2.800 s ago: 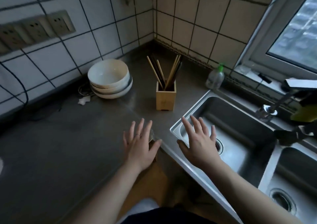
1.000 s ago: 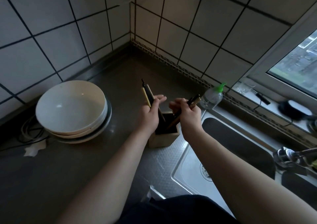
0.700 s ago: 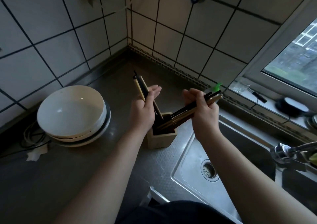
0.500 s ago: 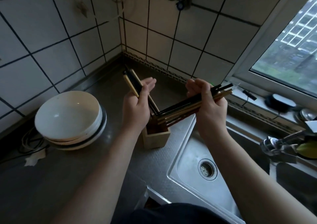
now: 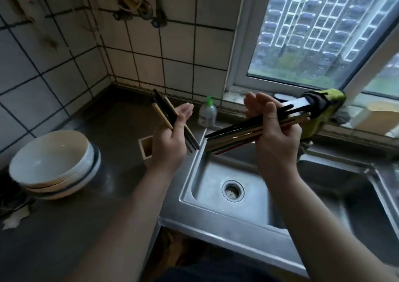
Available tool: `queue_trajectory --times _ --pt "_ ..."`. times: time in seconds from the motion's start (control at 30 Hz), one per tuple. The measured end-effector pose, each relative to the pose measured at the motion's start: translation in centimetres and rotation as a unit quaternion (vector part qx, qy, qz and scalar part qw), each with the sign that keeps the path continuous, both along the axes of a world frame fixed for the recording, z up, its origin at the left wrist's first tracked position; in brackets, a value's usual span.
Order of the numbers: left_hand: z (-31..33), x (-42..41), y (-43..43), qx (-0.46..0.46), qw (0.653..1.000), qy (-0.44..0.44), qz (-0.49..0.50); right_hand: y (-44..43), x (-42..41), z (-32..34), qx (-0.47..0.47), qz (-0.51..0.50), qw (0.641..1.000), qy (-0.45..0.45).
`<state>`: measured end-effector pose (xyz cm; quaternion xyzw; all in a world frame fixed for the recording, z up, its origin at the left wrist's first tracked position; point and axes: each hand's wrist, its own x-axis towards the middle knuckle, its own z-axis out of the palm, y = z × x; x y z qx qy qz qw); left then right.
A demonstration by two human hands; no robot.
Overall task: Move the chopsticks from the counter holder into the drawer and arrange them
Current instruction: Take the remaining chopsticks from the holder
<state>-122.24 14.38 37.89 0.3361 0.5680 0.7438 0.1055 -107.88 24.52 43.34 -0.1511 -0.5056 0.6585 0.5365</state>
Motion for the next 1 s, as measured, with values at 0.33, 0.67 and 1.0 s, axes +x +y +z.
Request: queue_trajectory --times 0.33,0.67,1.0 --pt "-2.4 21.4 1.5 -0.046 0.980 -0.009 -0.192 -2.8 23.7 -3.0 0.014 -0.154 0.988 -0.018" --pt "-6.0 43.1 0.9 -0.127 0.900 0.010 -0.416 -9.2 45.6 -7.4 -0.033 -0.353 0.935 -0.028" --pt "-7.6 64.3 0.9 -0.187 0.754 0.093 -0.622 -17.0 65.9 -10.4 -0.083 -0.572 0.805 -0.134"
